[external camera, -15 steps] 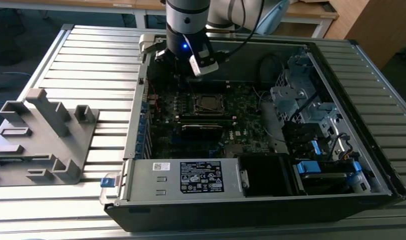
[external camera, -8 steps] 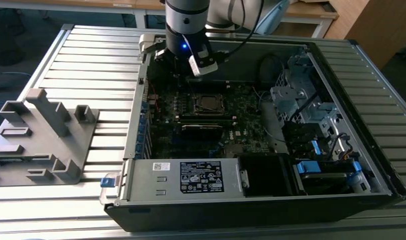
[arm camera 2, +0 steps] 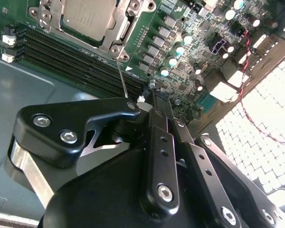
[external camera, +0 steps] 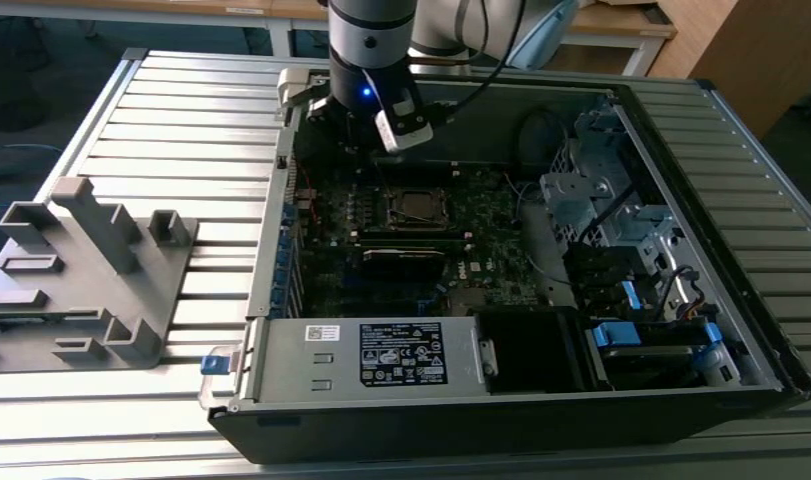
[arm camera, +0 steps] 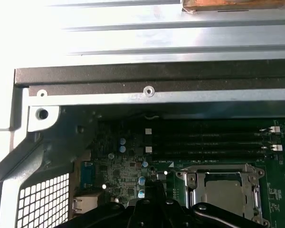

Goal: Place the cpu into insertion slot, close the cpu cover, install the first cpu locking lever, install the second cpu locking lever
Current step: 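Install the first cpu locking lever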

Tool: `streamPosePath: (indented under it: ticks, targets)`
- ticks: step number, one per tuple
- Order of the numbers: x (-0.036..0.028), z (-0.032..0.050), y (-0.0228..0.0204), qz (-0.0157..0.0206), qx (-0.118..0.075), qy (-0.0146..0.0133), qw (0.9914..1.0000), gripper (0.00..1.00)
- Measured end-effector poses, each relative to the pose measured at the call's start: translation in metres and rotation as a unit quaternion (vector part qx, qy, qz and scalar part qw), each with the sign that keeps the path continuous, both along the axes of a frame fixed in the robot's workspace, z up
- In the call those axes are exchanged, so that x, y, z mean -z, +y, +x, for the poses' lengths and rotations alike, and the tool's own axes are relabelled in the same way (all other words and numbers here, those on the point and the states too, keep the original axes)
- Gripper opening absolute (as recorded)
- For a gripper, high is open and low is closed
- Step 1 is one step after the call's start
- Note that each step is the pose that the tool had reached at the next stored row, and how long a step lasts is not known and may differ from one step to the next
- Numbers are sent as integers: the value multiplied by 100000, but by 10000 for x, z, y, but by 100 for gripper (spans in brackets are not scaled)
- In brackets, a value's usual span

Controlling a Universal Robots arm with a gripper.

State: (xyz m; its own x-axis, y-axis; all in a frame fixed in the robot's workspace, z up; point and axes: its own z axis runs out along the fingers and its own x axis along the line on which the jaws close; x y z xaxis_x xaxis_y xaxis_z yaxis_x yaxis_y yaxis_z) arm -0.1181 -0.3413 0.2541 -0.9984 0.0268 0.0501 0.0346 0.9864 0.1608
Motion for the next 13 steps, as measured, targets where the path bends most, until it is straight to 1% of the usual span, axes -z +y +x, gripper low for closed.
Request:
streamPosePath:
  ticks: [5,7,12,13]
  targets:
    - [7,0,32,199,1,-1,100000,10]
    - [9,0,37,390,-11,1,99999,10]
    - [10,0,40,1567,-2,5,99988,10]
    - [11,0,40,1871,-1,0,99983,10]
